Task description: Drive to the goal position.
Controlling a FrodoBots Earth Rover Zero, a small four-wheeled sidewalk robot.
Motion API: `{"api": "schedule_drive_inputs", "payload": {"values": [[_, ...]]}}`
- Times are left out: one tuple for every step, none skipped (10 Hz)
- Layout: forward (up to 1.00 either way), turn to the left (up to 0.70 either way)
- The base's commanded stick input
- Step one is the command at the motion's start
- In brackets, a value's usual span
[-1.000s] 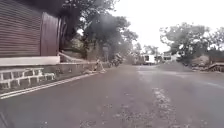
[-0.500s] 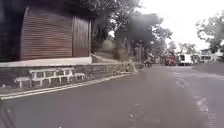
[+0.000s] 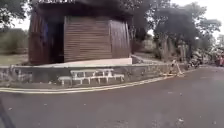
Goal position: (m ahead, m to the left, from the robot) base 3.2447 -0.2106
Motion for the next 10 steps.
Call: {"api": "schedule_drive_inputs", "payload": {"values": [[0.5, 0.28], [0.5, 0.06], [0.5, 0.02], [0.5, 0.02], [0.47, 0.02], [0.46, 0.02], [0.46, 0.02], [0.47, 0.02], [0.48, 0.02], [0.5, 0.02]]}}
